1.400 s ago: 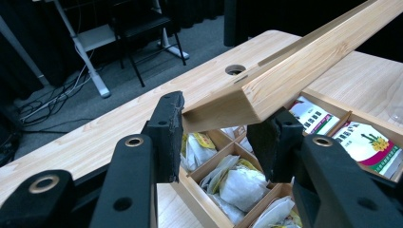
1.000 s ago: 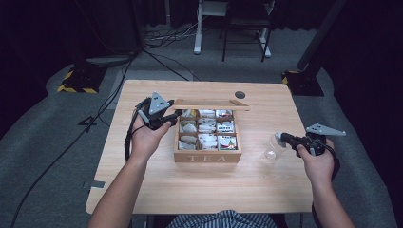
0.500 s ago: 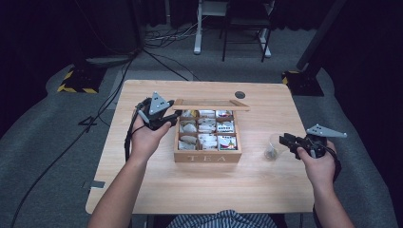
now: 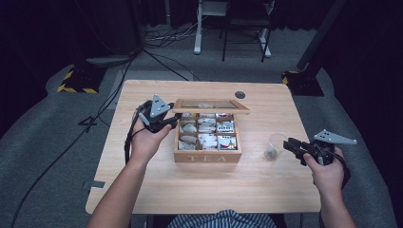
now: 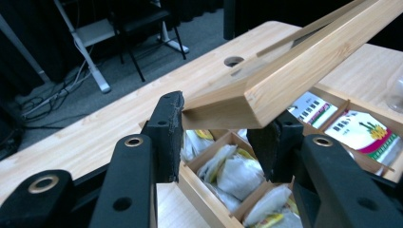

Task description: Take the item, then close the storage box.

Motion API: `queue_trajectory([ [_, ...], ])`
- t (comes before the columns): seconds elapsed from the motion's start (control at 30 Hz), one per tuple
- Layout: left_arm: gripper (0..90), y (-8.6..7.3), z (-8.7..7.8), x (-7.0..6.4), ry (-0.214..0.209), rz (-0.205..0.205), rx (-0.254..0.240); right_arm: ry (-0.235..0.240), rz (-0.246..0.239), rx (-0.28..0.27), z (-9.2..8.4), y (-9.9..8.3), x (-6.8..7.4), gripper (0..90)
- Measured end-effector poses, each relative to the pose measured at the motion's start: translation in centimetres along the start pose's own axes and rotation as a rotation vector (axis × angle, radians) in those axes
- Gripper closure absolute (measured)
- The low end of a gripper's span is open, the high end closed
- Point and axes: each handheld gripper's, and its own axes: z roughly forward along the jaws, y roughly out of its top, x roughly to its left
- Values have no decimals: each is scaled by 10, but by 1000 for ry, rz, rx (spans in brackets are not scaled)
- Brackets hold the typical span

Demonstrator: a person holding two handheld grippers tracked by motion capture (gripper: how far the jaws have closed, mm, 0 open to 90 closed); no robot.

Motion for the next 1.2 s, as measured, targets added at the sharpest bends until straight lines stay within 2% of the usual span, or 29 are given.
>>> queue_trajectory([
  [0.6,561,-14,-8,-12,-8,15,50,8,9,5,-3,-2,-2,665],
  [1.03,562,-19,-9,-17,11,26,58,13,1,19,-4,-5,-3,664],
  [1.2,557,-23,-9,-20,16,30,74,7,17,22,-6,-9,-8,658],
])
